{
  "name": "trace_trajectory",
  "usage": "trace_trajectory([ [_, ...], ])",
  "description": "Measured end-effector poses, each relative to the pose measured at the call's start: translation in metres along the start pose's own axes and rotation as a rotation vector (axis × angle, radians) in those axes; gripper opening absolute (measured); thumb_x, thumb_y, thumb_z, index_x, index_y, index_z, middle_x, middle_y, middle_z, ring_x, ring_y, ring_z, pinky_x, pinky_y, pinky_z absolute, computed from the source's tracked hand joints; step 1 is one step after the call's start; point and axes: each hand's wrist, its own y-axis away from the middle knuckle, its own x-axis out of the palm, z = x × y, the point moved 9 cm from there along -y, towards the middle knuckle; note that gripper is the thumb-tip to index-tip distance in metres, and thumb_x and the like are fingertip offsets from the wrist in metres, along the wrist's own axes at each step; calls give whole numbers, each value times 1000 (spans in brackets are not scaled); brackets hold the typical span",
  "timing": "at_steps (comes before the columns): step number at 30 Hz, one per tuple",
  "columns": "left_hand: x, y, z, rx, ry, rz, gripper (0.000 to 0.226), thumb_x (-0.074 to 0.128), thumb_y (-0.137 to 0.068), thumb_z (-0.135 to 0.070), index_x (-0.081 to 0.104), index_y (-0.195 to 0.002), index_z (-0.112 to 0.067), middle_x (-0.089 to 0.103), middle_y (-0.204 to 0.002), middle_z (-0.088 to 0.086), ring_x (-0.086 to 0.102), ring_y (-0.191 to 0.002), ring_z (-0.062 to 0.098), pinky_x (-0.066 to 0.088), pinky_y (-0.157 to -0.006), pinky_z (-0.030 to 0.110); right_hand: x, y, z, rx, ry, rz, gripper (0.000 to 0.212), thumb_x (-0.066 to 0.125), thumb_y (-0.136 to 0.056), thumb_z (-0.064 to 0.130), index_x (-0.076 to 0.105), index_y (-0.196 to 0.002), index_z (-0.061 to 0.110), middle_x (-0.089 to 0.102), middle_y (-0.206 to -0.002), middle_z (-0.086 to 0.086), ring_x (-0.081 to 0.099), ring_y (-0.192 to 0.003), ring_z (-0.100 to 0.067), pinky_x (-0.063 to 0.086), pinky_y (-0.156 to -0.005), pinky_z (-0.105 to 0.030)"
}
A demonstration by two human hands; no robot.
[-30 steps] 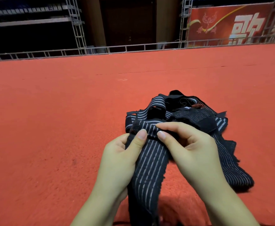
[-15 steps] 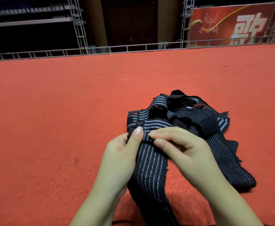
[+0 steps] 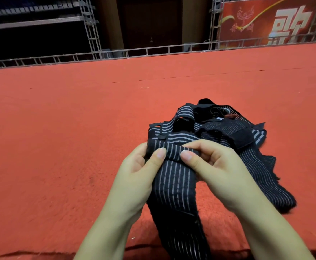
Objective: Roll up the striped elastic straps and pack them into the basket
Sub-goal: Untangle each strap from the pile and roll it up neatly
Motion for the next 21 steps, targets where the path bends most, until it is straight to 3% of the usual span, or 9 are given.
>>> trace_trajectory([
  [3,3,2,7,-39,22,-39,35,62,-81,-33,66,-105,-7,73,-105,15,69,-101,32,55,-88,41,-8,0,1,-25,-13,-84,7,67,-87,8,70,-83,13,66,-65,7,60,-57,-1,45,-49,-14],
  [5,8,5,10,-44,-9,-42,39,62,-80,-37,66,-108,-9,74,-104,10,70,-100,25,56,-84,32,-10,-1,5,-75,36,-114,2,71,-83,20,70,-83,18,67,-67,11,60,-60,0,44,-54,-13],
  [10,7,9,4,-2,-75,-110,27,69,-78,-35,71,-90,-10,76,-85,6,70,-78,15,56,-68,26,-16,2,11,-159,257,-195,13,71,-85,16,67,-81,27,67,-74,17,60,-67,3,45,-64,-16],
  [14,3,10,3,2,-74,-162,32,70,-70,-34,71,-85,-5,75,-79,9,69,-71,17,55,-63,27,-16,7,22,-261,444,-252,9,68,-80,26,64,-82,35,67,-80,21,61,-78,7,41,-71,-7],
  [18,-2,12,6,-41,-74,-235,38,68,-69,-42,66,-70,-5,66,-63,3,58,-58,12,44,-50,22,-10,9,23,-332,572,-248,13,67,-79,26,71,-89,20,66,-83,21,59,-87,8,38,-77,-2],
  [21,-6,12,5,-71,-130,-285,41,61,-68,-54,58,-49,-18,52,-50,-5,43,-47,6,33,-42,19,-3,10,22,-397,599,-218,16,69,-78,21,73,-91,13,69,-90,12,61,-92,2,41,-82,-5],
])
